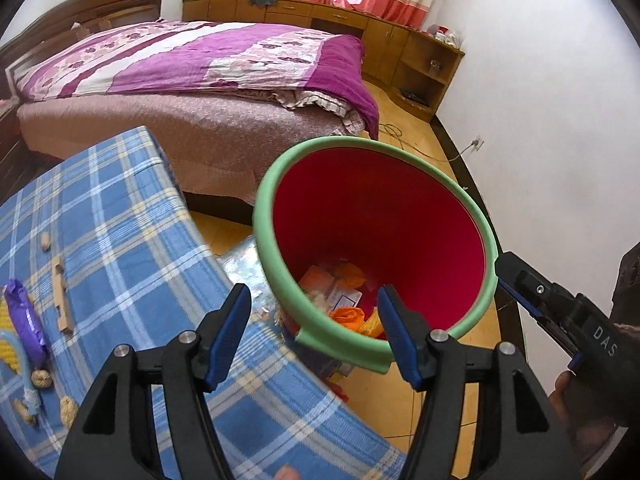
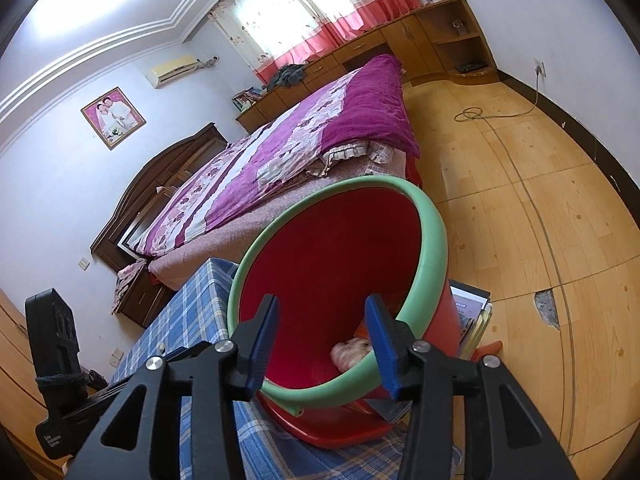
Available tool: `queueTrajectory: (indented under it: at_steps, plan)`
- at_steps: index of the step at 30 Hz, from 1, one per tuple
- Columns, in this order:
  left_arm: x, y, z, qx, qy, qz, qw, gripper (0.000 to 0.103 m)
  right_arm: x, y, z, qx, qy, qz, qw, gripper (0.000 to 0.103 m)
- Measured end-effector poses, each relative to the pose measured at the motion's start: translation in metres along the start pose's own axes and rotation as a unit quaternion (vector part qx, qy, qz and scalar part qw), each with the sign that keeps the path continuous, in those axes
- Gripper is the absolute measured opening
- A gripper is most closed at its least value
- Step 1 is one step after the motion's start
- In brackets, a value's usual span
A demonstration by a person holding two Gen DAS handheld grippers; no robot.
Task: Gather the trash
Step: 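Move both tools back from the bucket over the table items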
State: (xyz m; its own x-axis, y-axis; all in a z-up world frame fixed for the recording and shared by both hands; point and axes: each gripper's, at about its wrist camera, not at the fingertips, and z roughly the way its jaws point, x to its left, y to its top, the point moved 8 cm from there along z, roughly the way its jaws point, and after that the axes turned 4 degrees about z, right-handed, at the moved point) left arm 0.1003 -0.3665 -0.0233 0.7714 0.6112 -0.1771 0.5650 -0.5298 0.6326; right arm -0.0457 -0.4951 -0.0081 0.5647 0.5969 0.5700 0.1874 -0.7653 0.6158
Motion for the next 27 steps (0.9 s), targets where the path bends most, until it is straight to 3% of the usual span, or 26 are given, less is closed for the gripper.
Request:
queueTrajectory:
  at_steps: [13, 27]
  plan:
    - [0.033, -0.010, -0.040, -0.030, 0.037, -0.019, 0.9987, 0.065, 0.025, -0.010, -0.009, 0.007, 0.009, -0.020, 1.000, 0.052]
    - [0.082, -0.035, -0.078, -0.044, 0.081, -0.054, 0.9943, 0.065, 0.075, -0.042, -0.003, 0.045, 0.037, -0.059, 0.997, 0.054]
